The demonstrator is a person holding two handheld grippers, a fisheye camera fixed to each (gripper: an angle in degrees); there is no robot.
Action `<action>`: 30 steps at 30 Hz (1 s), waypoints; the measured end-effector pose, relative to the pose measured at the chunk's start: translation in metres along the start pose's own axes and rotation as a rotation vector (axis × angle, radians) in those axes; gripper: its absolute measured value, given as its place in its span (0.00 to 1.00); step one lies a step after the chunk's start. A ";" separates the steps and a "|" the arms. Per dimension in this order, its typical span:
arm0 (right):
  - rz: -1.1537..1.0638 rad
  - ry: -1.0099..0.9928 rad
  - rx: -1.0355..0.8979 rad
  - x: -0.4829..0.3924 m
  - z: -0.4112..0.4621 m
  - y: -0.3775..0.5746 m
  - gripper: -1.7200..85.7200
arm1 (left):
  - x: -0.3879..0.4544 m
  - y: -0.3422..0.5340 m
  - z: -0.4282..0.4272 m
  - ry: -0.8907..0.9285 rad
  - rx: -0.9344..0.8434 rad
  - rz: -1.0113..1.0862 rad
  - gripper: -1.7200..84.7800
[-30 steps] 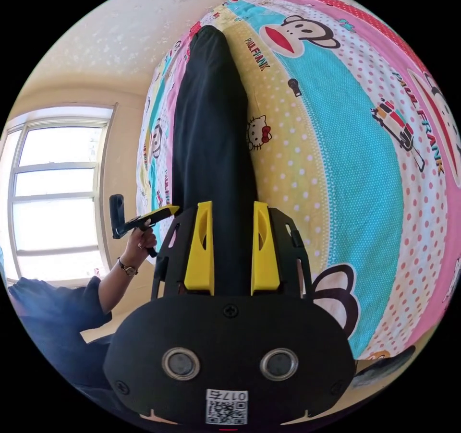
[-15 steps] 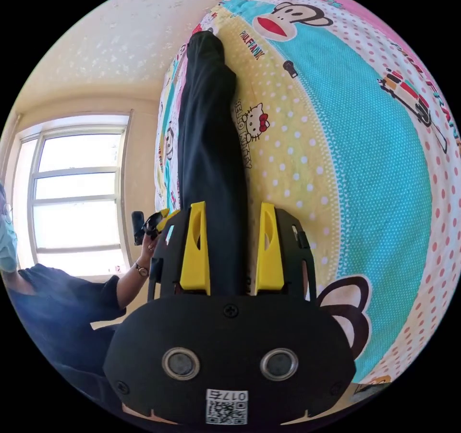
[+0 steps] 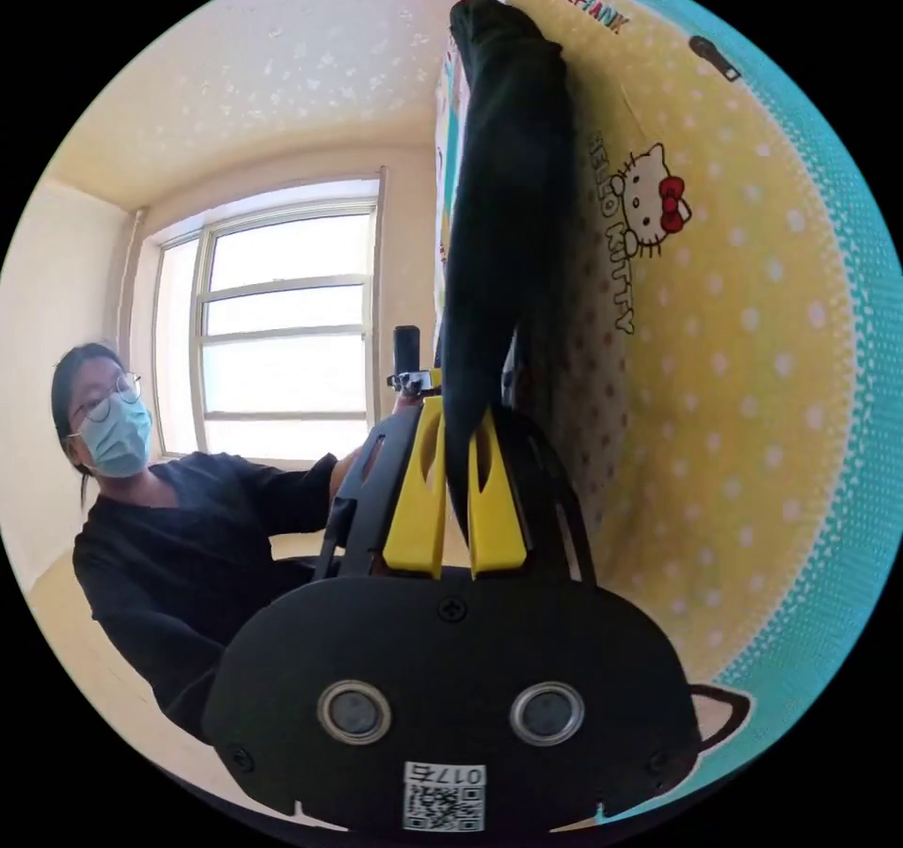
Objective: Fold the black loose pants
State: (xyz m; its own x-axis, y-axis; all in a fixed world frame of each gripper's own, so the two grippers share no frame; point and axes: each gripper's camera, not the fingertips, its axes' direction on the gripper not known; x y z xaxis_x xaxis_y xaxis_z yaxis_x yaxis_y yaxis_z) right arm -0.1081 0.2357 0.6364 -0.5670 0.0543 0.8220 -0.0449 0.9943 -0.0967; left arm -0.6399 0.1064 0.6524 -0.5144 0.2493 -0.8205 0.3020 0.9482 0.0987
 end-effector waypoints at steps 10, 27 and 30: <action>-0.605 -0.058 0.059 -0.363 -0.022 0.112 0.02 | 0.381 0.074 -0.050 0.066 0.166 0.673 0.03; -0.457 0.332 0.108 -0.408 0.007 -0.105 0.02 | 0.377 -0.154 -0.051 -0.164 0.321 0.281 0.04; -0.446 0.453 0.098 -0.374 0.033 -0.117 0.02 | 0.344 -0.166 -0.031 -0.293 0.282 0.271 0.05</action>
State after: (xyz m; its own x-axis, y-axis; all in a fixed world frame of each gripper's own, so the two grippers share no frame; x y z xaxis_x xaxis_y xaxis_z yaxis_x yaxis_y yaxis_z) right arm 0.0816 0.0963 0.3215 -0.0736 -0.3081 0.9485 -0.2831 0.9184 0.2763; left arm -0.8918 0.0413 0.3709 -0.1520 0.3759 -0.9141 0.6205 0.7562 0.2078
